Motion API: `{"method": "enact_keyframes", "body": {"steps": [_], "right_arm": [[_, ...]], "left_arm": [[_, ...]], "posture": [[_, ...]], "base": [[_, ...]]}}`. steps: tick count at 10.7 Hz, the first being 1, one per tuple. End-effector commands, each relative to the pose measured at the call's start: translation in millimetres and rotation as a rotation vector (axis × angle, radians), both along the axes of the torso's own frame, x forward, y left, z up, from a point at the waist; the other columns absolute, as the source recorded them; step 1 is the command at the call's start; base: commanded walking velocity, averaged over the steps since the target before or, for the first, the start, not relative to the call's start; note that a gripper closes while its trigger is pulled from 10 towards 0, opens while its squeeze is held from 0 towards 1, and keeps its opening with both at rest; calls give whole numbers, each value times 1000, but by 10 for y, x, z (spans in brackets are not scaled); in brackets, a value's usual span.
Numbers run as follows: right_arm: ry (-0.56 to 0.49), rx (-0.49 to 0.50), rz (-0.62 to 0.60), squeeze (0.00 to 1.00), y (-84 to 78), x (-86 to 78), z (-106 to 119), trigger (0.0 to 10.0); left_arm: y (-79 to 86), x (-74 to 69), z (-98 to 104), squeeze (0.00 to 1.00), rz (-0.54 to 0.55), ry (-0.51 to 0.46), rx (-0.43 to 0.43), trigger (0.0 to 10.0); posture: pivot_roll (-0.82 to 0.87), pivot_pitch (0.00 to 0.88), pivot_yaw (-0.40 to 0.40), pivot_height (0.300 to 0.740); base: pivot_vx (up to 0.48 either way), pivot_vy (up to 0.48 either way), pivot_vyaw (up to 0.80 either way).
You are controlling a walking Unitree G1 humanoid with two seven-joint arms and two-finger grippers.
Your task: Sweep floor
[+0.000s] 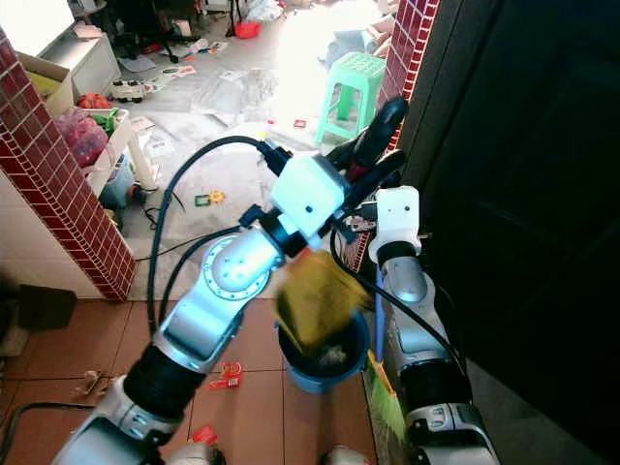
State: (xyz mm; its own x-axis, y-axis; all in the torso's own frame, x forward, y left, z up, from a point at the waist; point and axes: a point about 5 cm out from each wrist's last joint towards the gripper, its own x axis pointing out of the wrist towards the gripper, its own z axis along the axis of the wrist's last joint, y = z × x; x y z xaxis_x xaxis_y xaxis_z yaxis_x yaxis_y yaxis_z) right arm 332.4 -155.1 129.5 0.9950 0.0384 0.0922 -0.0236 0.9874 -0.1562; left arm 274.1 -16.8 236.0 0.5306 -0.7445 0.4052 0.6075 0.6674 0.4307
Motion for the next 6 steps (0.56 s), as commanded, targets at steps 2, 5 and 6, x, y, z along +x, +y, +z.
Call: {"method": "enact_keyframes", "body": {"steps": [2,5,6], "right_arm": [[-35,-3,2,0,-6,47,86,10000],[-38,-3,5,0,-1,57,89,10000],[-38,-3,6,0,-1,59,90,10000]], "left_arm": [[69,23,338,0,33,-185,-22,10000],[539,235,1042,0,287,-371,-190,10000],[632,259,1141,0,335,-389,-220,10000]], "posture": [[-20,0,-37,740],[-12,0,-44,740],[-12,0,-44,740]], "base": [[0,0,0],[0,0,0],[0,0,0]]}}
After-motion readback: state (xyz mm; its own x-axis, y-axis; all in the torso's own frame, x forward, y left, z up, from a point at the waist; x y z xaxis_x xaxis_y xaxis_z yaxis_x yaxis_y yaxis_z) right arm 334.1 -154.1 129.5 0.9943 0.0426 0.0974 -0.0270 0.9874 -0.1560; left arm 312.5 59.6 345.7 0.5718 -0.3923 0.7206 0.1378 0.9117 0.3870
